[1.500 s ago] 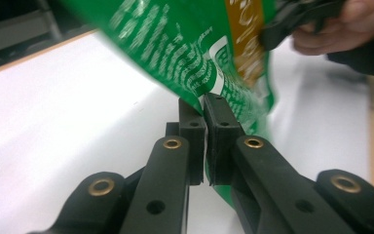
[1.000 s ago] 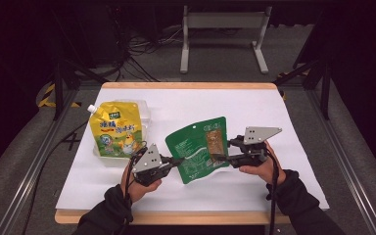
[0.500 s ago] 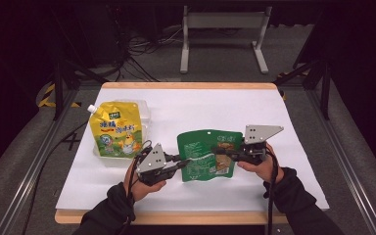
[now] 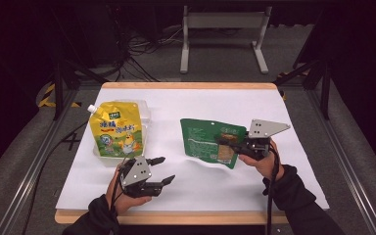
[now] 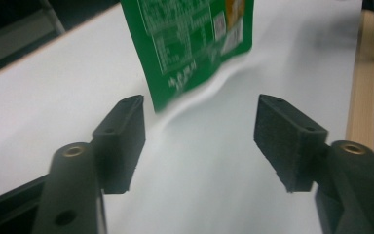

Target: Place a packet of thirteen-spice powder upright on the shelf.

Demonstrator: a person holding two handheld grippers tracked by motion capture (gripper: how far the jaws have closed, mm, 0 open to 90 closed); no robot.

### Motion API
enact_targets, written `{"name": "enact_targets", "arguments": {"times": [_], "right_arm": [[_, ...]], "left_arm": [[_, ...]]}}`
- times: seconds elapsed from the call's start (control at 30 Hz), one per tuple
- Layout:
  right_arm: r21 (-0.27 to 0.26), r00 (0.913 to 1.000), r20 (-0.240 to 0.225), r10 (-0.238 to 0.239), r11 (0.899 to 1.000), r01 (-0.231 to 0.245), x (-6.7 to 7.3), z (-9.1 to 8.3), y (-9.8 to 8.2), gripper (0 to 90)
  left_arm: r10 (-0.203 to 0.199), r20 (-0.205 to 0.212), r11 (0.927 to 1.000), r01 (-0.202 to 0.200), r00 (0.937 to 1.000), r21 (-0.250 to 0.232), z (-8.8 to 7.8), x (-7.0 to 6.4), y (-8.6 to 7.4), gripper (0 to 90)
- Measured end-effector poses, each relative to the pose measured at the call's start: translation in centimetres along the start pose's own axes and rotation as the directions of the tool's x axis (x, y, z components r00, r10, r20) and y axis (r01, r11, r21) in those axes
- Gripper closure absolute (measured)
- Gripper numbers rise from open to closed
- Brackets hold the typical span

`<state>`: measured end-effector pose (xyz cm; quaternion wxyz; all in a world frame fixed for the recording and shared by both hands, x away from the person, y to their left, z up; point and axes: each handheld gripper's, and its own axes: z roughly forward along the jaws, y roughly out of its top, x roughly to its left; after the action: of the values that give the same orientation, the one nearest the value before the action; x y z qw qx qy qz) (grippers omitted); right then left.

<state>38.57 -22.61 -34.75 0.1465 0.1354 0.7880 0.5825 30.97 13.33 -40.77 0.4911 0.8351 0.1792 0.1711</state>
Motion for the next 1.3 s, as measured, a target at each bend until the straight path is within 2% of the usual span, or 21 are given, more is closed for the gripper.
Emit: {"name": "enact_targets", "arguments": {"times": [0.1,0.17,0.2,0.33,0.43,0.47,0.57,0.7,0.77,0.93,1.17,1.3], "right_arm": [[-0.003,0.9999,0.016,-0.004,1.0,0.004,-0.1,0.5,0.4,89.4],[-0.011,0.9996,0.029,0.0,1.0,0.0,-0.5,1.1,0.8,89.3],[-0.014,0.9994,0.035,0.004,1.0,-0.003,-0.6,1.3,0.9,89.4],[-0.033,0.9988,0.049,0.01,0.999,-0.009,-1.1,2.4,1.6,89.4],[-0.044,0.9986,0.053,0.009,0.999,-0.006,-1.5,3.0,2.0,89.4],[-0.059,0.9982,0.054,0.025,0.998,-0.021,-1.9,3.7,2.4,89.4],[-0.067,0.9982,0.054,0.024,0.998,-0.021,-2.3,4.3,2.8,89.4],[-0.082,0.9977,0.053,0.042,0.996,-0.038,-3.1,6.1,3.4,89.4],[-0.083,0.9977,0.052,0.043,0.996,-0.039,-3.2,6.4,3.6,89.4],[-0.085,0.9969,0.055,0.056,0.995,-0.052,-4.1,8.6,4.6,89.4],[-0.082,0.9966,0.049,0.065,0.995,-0.061,-4.4,10.3,5.1,89.4],[-0.074,0.9967,0.047,0.066,0.995,-0.063,-4.6,11.2,5.3,89.5]], "left_arm": [[0.002,-0.02,0.9993,-0.001,0.9998,0.037,-0.5,-0.6,-0.9,27.6],[-0.012,-0.015,0.9989,0.013,0.9998,0.046,-0.8,-0.7,-1.4,25.4],[-0.01,-0.018,0.9985,0.011,0.9998,0.054,-0.9,-0.7,-1.6,24.8],[-0.05,-0.019,0.995,0.052,0.9986,0.086,-1.1,-0.4,-2.8,21.7],[-0.051,-0.038,0.9934,0.054,0.998,0.101,-1.3,-0.3,-3.4,17.7],[-0.071,-0.036,0.9922,0.075,0.9968,0.1,-1.5,-0.1,-3.8,15.3],[-0.08,-0.043,0.9908,0.084,0.9959,0.106,-1.9,0.0,-4.2,13.9],[-0.067,-0.057,0.9904,0.073,0.9961,0.118,-2.3,0.2,-5.0,12.1],[-0.067,-0.056,0.9902,0.073,0.9962,0.119,-2.2,0.3,-5.1,11.6],[-0.079,-0.058,0.989,0.085,0.9952,0.121,-2.4,0.5,-5.4,11.3],[-0.117,-0.021,0.9883,0.119,0.9929,0.095,-2.8,0.9,-6.0,9.4],[-0.118,-0.025,0.9877,0.12,0.9927,0.1,-2.8,0.9,-6.0,8.6]]}}
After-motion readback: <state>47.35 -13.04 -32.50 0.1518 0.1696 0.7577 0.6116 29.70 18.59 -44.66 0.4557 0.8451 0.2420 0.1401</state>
